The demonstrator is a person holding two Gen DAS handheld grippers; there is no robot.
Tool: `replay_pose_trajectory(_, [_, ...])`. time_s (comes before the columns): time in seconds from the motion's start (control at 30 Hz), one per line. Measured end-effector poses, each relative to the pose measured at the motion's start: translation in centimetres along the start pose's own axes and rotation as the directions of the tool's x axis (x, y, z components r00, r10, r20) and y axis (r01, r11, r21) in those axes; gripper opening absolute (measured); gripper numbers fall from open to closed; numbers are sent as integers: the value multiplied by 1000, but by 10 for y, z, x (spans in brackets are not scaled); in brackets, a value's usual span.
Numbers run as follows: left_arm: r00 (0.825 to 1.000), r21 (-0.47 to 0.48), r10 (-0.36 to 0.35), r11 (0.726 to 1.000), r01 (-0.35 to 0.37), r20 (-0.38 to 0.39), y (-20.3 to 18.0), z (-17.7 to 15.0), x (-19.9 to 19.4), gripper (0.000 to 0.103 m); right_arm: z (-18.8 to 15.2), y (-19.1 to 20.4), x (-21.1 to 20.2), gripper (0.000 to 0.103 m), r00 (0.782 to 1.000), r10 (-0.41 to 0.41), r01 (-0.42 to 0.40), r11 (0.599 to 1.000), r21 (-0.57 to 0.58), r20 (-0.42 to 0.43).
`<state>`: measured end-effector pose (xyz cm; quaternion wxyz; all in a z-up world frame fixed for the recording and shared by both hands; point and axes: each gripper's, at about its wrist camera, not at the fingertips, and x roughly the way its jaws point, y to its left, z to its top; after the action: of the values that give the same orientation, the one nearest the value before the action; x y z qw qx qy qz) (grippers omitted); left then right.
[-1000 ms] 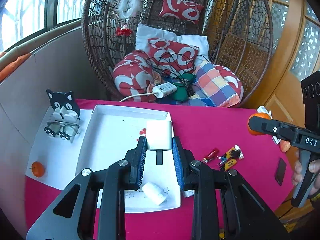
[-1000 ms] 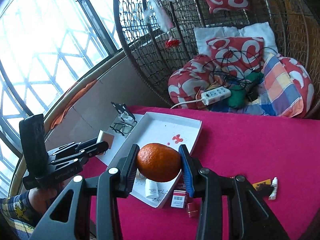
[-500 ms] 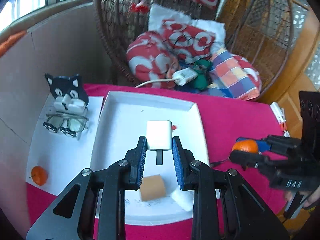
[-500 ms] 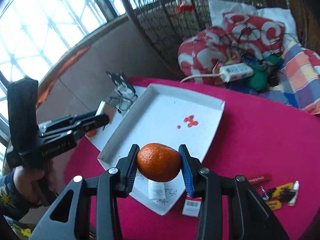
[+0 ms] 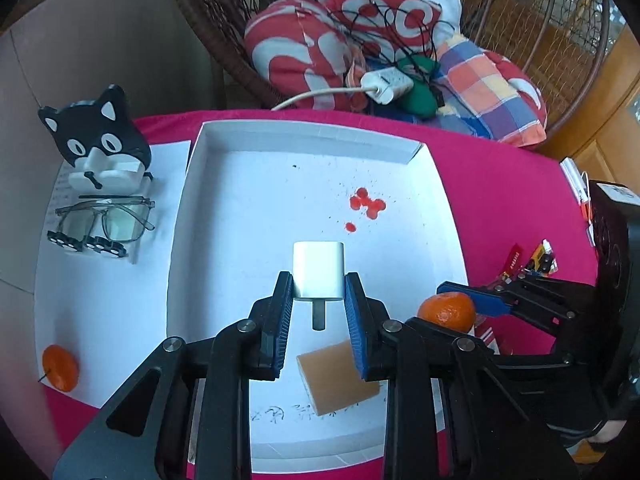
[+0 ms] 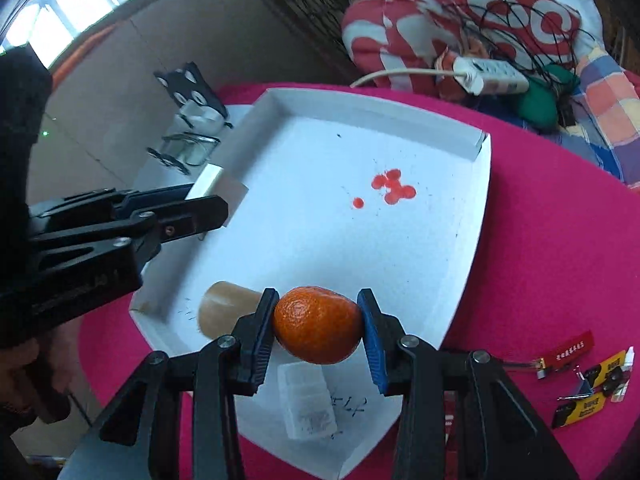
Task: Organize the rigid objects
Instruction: 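Open the left tool to drop the charger while the right tool releases the orange, then move both tools back from the tray toward the remaining items on the table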
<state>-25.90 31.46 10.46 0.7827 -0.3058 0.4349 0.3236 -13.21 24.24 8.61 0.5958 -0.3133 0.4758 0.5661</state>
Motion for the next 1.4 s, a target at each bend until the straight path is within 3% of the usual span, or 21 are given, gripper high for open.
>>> replay_pose_trajectory(0.2, [1000,-22,-7,1000,6,-20,8,0,4,25,-1,11,-4,45,997,-69,71,996,-51,36])
replay_pose_trajectory(0.23, [1000,-26,-11,1000,11,-27,9,-1,6,25,-2,13,-7,51,995,-90,93,994,-59,49])
replay_pose_trajectory(0.27, [999,-26,-9,1000,8,-34,9,0,8,29,-3,15,-9,70,993,-105,109,992,-65,61])
replay_pose_trajectory(0.3, [999,-26,-4,1000,3,-36,9,-1,9,44,-3,16,-11,88,992,-108,113,991,-68,71])
replay_pose_trajectory(0.33, [999,-26,5,1000,-5,-33,8,-2,9,57,-4,17,-14,88,991,-107,112,991,-69,84])
replay_pose_trajectory(0.37, [1000,-32,14,999,-15,-16,8,-3,7,86,-4,18,-16,88,990,-106,113,991,-69,90])
replay_pose_trajectory(0.4, [1000,-38,15,999,-15,-1,8,-4,5,100,-5,18,-17,88,990,-105,111,991,-70,91])
replay_pose_trajectory(0.63, [992,-93,71,994,-61,104,8,-5,-23,103,-10,13,-36,90,986,-106,115,991,-68,129])
replay_pose_trajectory(0.77, [984,-146,60,989,-35,169,2,-8,-46,103,-12,0,-58,90,981,-103,113,992,-52,163])
replay_pose_trajectory(0.97, [957,-98,57,995,-29,286,-34,-2,-83,103,-16,-34,-114,90,947,-117,120,993,6,299])
replay_pose_trajectory(1.07, [944,-60,8,998,13,329,-54,4,-98,103,-17,-57,-158,90,906,-138,136,990,34,400])
replay_pose_trajectory(1.17, [924,2,-43,999,46,379,-84,12,-116,103,-18,-76,-203,90,840,-196,188,980,67,506])
replay_pose_trajectory(1.3, [890,107,-43,994,-7,455,-126,27,-142,103,-24,-96,-270,90,720,-264,249,961,117,641])
replay_pose_trajectory(1.4, [859,160,0,982,-96,511,-156,38,-163,103,-36,-106,-325,90,614,-293,276,950,149,733])
